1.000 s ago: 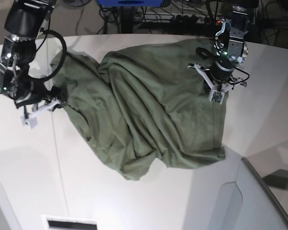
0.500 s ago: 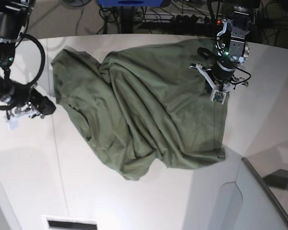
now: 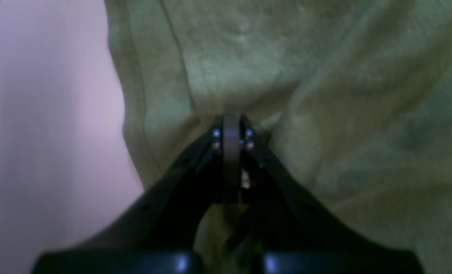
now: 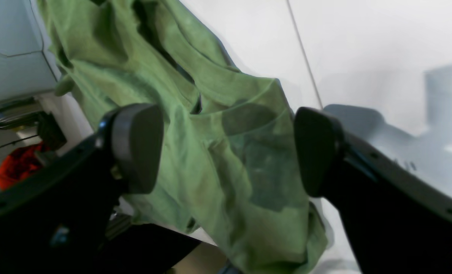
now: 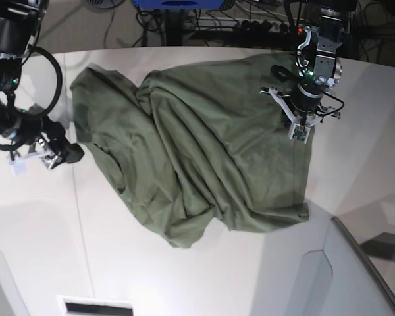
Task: Layout the t-shirt on the table in an organized manner, then fold the t-shirt properly
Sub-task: 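Hold the shirt edge with the left gripper while the right gripper tugs outward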
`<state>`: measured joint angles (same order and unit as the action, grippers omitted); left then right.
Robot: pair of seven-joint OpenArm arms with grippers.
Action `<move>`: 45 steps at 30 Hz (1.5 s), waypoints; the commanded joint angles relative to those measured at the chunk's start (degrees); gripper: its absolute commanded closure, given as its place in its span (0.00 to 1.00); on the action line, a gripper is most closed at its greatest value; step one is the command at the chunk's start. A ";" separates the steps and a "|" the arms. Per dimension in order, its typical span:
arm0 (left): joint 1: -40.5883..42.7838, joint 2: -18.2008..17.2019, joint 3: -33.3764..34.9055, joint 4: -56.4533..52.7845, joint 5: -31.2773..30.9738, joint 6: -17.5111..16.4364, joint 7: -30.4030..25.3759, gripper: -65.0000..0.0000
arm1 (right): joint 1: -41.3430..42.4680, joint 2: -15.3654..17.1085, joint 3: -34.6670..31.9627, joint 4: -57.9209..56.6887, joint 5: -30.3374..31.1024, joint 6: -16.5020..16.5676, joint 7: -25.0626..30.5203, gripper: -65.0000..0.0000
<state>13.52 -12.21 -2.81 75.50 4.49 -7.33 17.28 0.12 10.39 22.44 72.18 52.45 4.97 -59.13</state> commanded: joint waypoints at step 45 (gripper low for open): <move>-6.09 -4.89 -7.52 -0.74 1.35 0.34 3.34 1.00 | 3.35 1.17 3.37 15.16 0.70 3.16 -3.06 1.00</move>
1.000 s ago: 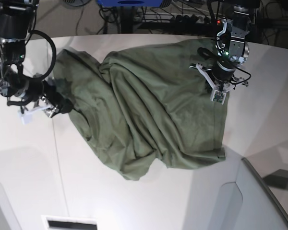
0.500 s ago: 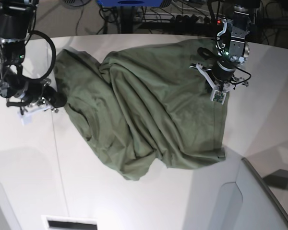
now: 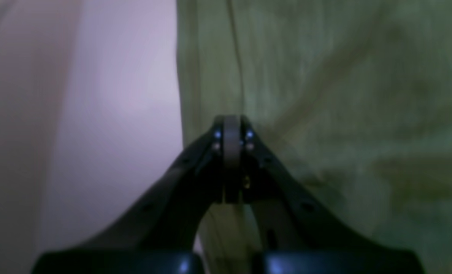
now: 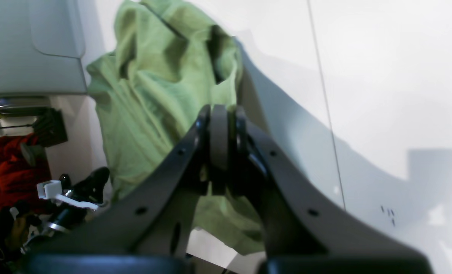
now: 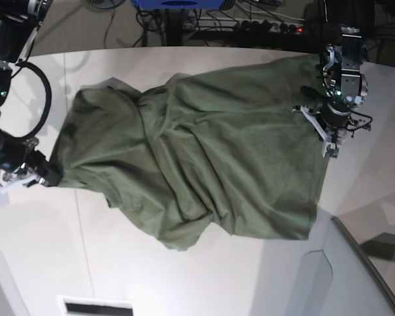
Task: Layout the t-shirt on the table in an organized manner, then fold the t-shirt properly
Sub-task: 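Hold the shirt edge with the left gripper while the right gripper tugs outward, then drag the shirt edge with both grippers to spread it across the table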
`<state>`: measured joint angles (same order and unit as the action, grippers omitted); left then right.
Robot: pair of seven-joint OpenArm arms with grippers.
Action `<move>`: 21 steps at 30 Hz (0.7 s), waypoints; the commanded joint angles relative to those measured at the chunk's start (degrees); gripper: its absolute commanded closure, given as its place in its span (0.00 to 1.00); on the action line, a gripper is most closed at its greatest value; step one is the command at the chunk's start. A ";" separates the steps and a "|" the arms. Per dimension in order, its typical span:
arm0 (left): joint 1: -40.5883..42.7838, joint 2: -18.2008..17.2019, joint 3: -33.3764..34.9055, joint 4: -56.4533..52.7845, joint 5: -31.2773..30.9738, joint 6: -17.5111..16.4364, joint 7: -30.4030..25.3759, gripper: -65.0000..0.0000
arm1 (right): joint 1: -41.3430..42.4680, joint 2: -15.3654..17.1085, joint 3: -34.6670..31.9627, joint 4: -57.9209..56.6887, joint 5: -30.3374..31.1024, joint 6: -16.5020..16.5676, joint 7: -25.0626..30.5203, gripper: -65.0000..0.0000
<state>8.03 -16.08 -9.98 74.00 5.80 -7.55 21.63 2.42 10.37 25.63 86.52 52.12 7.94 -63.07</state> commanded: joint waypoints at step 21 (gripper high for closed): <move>11.97 3.81 8.18 9.21 -0.48 0.56 -0.84 1.00 | 3.43 2.33 0.00 0.56 -12.95 0.19 6.50 1.00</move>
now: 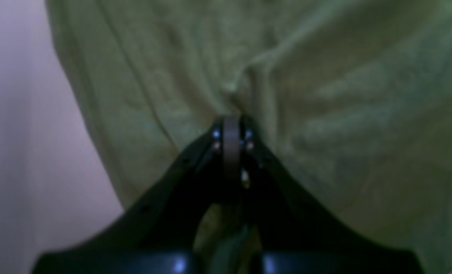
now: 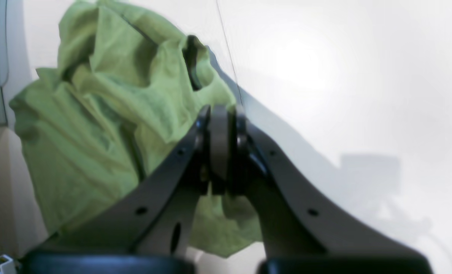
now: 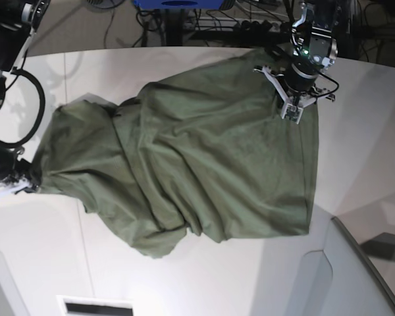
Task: Layout the t-shirt on the table in an organized manner, then fold the t-shirt properly
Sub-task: 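Drag the shirt edge with both grippers to spread it across the table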
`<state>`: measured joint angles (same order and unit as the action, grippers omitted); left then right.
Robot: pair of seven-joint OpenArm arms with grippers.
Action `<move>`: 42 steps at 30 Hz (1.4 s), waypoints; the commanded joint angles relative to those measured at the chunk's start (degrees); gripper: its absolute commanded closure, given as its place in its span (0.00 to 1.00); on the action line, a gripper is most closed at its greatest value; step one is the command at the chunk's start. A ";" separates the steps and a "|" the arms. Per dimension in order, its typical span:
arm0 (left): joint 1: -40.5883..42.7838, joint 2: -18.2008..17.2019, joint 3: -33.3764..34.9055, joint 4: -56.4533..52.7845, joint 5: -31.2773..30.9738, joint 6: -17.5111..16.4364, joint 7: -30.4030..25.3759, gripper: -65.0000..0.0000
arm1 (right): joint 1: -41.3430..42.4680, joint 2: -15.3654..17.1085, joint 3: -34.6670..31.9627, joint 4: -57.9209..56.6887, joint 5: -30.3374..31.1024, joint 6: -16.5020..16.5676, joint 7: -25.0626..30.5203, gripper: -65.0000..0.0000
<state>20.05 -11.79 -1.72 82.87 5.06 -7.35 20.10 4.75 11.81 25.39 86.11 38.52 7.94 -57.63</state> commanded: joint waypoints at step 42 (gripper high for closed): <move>-1.20 -6.89 -15.82 0.60 -6.95 0.28 0.43 1.00 | -1.02 -2.54 -8.29 3.70 -15.36 0.45 3.43 0.35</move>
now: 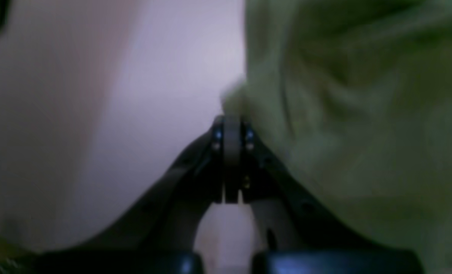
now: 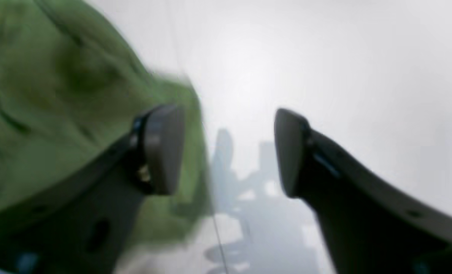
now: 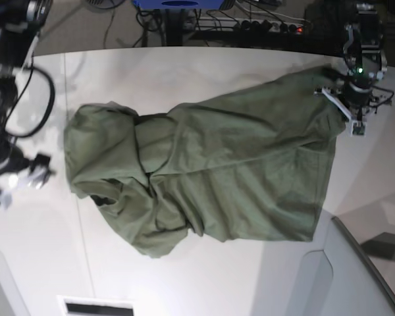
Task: Layout the t-shirt on the table in an organized manner, then fold the t-shirt properly
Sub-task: 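Drag the shirt edge with both grippers to spread it across the table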
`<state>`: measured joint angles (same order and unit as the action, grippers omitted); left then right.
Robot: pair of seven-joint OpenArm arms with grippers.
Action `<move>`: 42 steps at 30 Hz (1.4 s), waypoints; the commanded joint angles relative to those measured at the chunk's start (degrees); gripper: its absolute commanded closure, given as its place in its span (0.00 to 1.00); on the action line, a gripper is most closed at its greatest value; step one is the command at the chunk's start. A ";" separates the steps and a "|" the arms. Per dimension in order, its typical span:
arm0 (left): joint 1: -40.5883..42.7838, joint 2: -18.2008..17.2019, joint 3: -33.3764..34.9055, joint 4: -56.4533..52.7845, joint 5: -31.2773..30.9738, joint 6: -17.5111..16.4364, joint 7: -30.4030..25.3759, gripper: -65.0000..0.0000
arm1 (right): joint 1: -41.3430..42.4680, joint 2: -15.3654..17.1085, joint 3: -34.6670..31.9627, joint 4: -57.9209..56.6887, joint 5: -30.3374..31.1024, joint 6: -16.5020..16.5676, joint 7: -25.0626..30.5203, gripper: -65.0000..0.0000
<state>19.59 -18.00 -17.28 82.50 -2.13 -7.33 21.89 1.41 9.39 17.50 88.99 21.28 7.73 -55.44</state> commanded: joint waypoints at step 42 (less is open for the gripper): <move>3.66 -0.59 -0.52 2.73 -4.42 0.26 -1.36 1.00 | 7.78 -4.24 1.01 5.65 7.16 -3.29 -8.34 1.00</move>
<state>23.18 -17.89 -17.41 84.07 -6.26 -7.57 21.69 8.95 4.89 18.33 93.47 27.97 4.54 -64.38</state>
